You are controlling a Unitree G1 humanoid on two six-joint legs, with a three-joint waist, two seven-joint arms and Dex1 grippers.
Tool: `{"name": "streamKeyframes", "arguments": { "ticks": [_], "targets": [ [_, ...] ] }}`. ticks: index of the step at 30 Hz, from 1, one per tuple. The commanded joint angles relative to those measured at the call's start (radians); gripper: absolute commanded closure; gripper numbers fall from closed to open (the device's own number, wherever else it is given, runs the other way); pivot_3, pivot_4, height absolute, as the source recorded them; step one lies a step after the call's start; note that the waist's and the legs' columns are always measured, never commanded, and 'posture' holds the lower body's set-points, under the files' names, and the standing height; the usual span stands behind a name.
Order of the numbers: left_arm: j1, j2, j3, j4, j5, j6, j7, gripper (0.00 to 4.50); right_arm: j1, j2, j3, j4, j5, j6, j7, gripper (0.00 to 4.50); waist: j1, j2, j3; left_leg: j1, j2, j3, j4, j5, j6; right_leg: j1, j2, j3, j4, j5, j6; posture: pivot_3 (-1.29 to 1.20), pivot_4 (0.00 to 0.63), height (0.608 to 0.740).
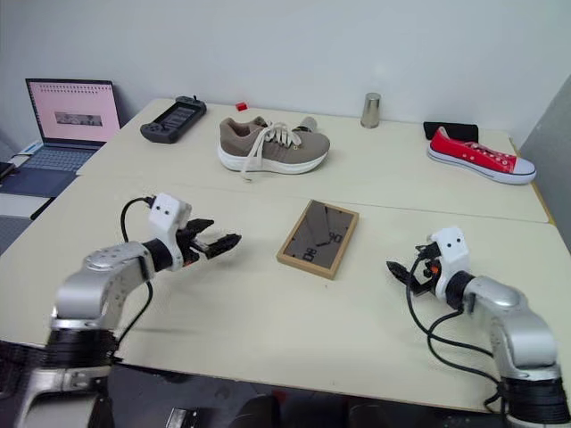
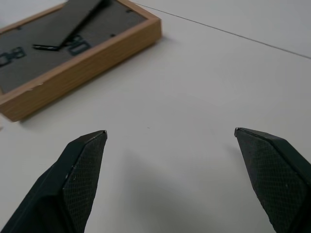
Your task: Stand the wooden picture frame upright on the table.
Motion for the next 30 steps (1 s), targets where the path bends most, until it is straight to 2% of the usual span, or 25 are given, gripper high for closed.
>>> {"name": "streamKeyframes", "arguments": {
  "ticks": [1, 7, 25, 30],
  "targets": [
    [-0.054, 0.043, 0.005, 0.023, -0.028, -0.017, -0.1, 0.0, -0.037, -0.029, -0.024, 0.012, 0.031, -0.007, 0.044, 0.01, -0.001, 0.0, 0.0, 0.0, 0.0, 0.0, 0.0, 0.0, 0.0, 0.0, 0.0, 0.0, 0.0, 0.0, 0.0, 0.0, 0.15, 0.74],
    [-0.131, 0.024, 0.0, 0.096, -0.001, -0.046, -0.084, 0.0, -0.051, -0.026, -0.01, 0.037, 0.016, -0.029, 0.037, 0.01, -0.002, 0.0, 0.0, 0.0, 0.0, 0.0, 0.0, 0.0, 0.0, 0.0, 0.0, 0.0, 0.0, 0.0, 0.0, 0.0, 0.15, 0.74],
    [-0.149, 0.013, -0.015, 0.11, -0.002, -0.031, -0.089, 0.0, -0.05, -0.019, -0.034, 0.018, 0.033, -0.01, 0.007, 0.01, -0.003, 0.0, 0.0, 0.0, 0.0, 0.0, 0.0, 0.0, 0.0, 0.0, 0.0, 0.0, 0.001, 0.0, 0.0, 0.0, 0.15, 0.74],
    [-0.153, 0.01, 0.002, 0.119, -0.023, -0.02, -0.093, 0.93, -0.053, -0.023, -0.042, 0.014, 0.056, -0.007, 0.013, 1.02, -0.003, 0.0, 0.0, 0.0, 0.0, 0.0, 0.0, 0.0, 0.0, 0.0, 0.0, 0.0, 0.001, 0.0, 0.0, 0.0, 0.15, 0.74]
  ]
}}
